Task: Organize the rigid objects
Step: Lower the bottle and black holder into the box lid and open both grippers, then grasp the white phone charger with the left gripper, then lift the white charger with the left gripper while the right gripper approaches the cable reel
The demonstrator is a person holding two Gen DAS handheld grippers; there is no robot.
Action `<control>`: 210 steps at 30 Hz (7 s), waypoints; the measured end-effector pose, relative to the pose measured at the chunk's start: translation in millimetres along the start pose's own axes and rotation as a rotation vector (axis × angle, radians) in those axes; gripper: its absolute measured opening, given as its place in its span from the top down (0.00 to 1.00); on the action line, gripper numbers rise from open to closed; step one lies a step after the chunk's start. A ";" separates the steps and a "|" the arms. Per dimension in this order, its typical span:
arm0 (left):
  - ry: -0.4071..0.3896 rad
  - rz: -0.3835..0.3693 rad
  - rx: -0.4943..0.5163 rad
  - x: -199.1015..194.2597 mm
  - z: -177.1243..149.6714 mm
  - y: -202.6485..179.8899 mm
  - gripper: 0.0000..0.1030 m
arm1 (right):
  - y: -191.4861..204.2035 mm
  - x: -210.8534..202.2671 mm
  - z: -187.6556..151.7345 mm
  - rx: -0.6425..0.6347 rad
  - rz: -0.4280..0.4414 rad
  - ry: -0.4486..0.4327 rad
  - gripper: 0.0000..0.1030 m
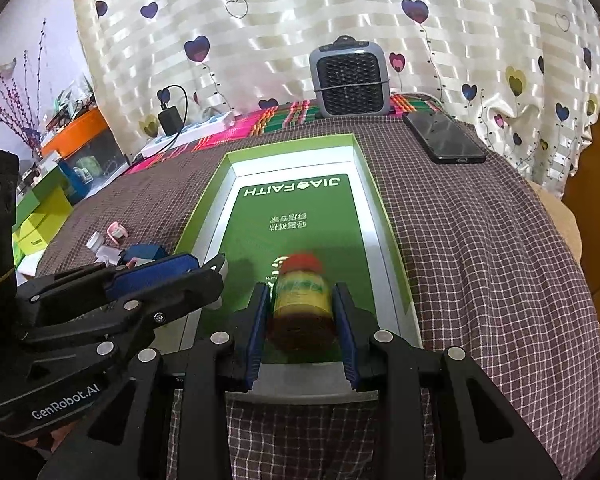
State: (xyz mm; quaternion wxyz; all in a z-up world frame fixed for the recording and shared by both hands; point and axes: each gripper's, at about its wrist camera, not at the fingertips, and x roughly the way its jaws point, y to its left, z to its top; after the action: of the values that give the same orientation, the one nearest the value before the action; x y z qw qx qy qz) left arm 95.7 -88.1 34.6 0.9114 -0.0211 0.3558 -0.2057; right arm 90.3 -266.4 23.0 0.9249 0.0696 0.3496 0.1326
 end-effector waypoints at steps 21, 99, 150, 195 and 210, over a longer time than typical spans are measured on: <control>-0.038 0.040 -0.002 -28.6 -6.3 -3.6 0.72 | 11.7 -20.0 -2.5 -0.049 -0.026 -0.052 0.58; -0.045 0.176 -0.176 -102.1 -70.1 59.2 0.72 | 99.5 -32.6 -33.5 -0.245 0.119 -0.040 0.58; 0.044 0.118 -0.053 -79.1 -59.2 119.3 0.58 | 120.0 -14.2 -36.0 -0.291 0.153 -0.004 0.58; 0.031 0.264 -0.198 -104.2 -82.1 140.1 0.69 | 167.9 27.4 -20.9 -0.390 0.204 0.046 0.58; 0.097 0.262 -0.196 -94.1 -81.5 153.3 0.68 | 193.1 64.1 -2.4 -0.439 0.215 0.093 0.58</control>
State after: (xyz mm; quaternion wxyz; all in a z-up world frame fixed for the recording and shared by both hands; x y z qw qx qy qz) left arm 35.0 97.6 5.7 0.9058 -0.0534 0.4173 -0.0501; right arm 96.9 -63.0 23.7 0.8814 -0.1023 0.3450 0.3059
